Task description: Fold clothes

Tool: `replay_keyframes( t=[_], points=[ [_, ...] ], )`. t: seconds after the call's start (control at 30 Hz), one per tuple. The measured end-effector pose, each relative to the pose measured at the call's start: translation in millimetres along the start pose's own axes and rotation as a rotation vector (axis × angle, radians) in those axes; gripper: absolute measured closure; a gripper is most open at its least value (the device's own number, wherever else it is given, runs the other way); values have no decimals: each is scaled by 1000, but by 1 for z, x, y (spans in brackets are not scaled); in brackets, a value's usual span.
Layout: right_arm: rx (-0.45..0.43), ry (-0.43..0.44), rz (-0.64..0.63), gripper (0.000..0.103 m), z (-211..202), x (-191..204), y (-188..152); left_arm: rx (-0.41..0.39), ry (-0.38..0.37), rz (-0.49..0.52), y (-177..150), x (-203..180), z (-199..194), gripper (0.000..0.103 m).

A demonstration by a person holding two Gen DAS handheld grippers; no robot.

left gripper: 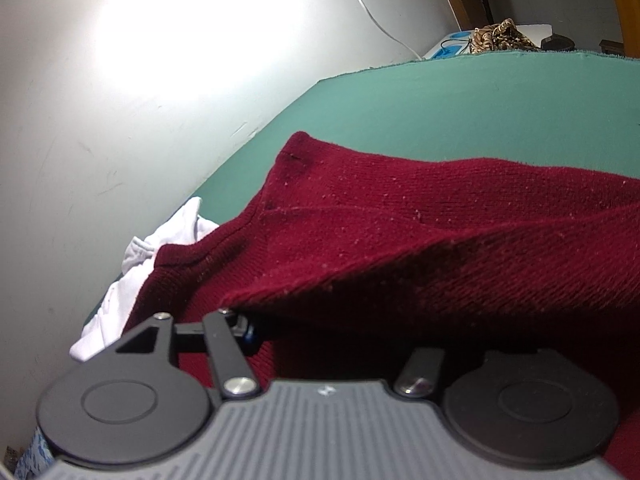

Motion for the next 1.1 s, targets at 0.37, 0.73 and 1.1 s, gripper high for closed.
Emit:
replay_keyframes(
  t=[0.37, 0.73, 1.1],
  points=[
    [-50, 208, -228, 100, -82, 50, -43, -16, -59, -30, -7, 8, -6, 41],
    [34, -16, -209, 67, -70, 32, -120, -36, -75, -23, -13, 7, -9, 37],
    [47, -75, -295, 66, -23, 41, -111, -15, -95, -63, -12, 10, -8, 36]
  ],
)
Point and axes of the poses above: each gripper's, at about its wrist camera, not at the fingertips, and z roughly the way its jaws point, x to its left, y to its top, the point moved 1 cm from there along z, roughly the way its jaws point, and after that the axes turned 11 degrees about x, right-handed, at the moved point
